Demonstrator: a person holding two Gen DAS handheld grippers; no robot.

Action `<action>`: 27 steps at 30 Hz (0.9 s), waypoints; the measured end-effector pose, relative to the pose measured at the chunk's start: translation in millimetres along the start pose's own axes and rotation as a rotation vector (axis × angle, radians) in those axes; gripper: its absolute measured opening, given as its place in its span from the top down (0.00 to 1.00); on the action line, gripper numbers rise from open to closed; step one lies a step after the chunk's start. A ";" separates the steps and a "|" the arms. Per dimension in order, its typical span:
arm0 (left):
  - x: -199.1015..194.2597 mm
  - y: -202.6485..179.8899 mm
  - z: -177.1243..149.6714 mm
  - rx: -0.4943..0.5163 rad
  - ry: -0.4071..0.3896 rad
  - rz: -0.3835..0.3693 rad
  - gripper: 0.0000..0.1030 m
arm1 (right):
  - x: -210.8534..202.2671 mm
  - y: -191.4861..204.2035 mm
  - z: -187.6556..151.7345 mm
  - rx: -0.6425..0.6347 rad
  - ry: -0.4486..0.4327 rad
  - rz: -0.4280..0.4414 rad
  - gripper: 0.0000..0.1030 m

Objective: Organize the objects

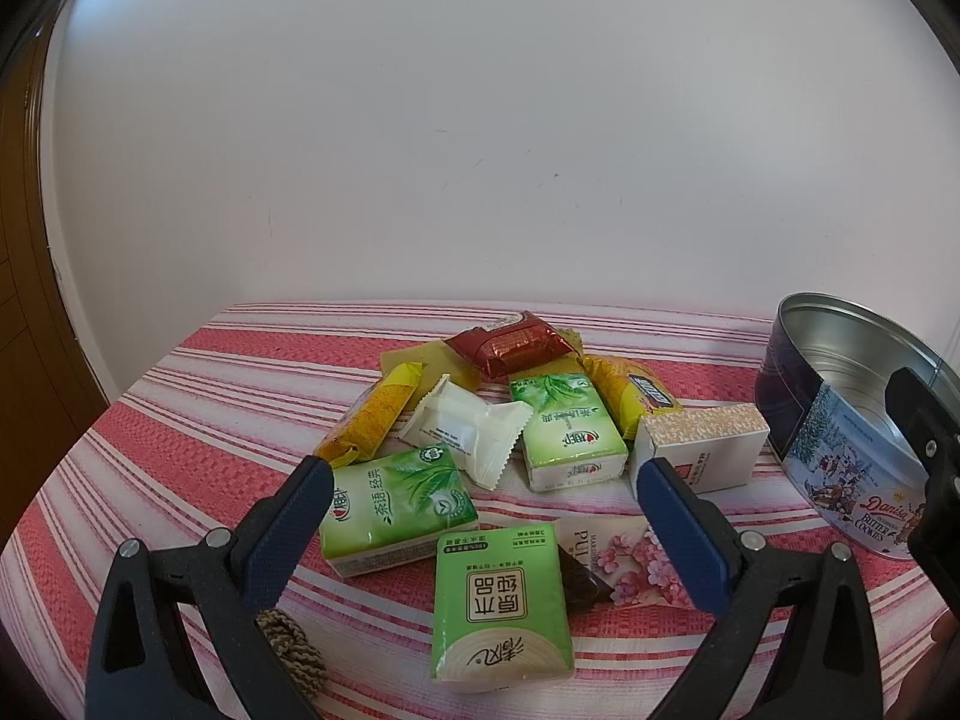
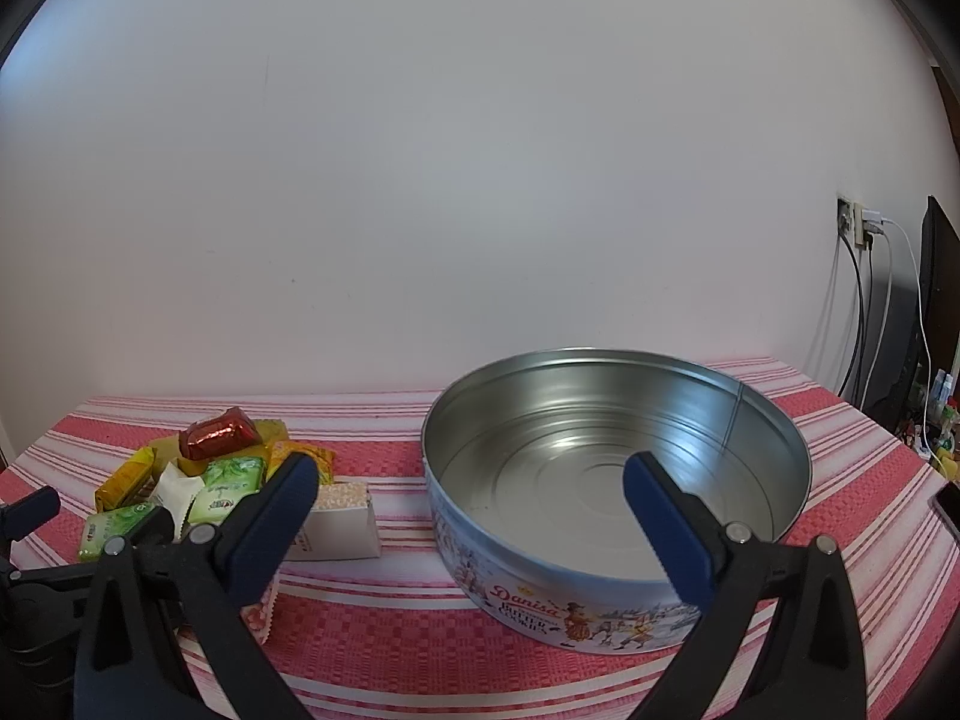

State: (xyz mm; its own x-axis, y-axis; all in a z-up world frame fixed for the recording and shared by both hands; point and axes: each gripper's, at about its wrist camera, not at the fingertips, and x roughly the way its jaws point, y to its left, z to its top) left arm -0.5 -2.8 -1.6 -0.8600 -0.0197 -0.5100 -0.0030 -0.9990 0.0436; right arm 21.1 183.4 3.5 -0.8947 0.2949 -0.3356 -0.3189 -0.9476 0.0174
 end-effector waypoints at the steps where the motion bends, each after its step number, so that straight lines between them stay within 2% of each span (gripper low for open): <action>1: 0.1 -0.1 0.0 0.000 0.000 0.001 0.01 | 0.1 0.0 0.0 0.000 -0.001 0.000 0.00; 27: 0.2 -2.1 -1.1 -0.002 0.004 0.000 0.01 | 1.8 -1.8 -1.5 0.000 0.008 0.008 0.00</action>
State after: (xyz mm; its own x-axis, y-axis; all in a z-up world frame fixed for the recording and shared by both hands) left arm -0.1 -0.8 -2.7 -0.8578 -0.0200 -0.5135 -0.0016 -0.9991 0.0416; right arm 20.6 185.5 1.5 -0.8947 0.2861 -0.3431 -0.3117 -0.9500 0.0206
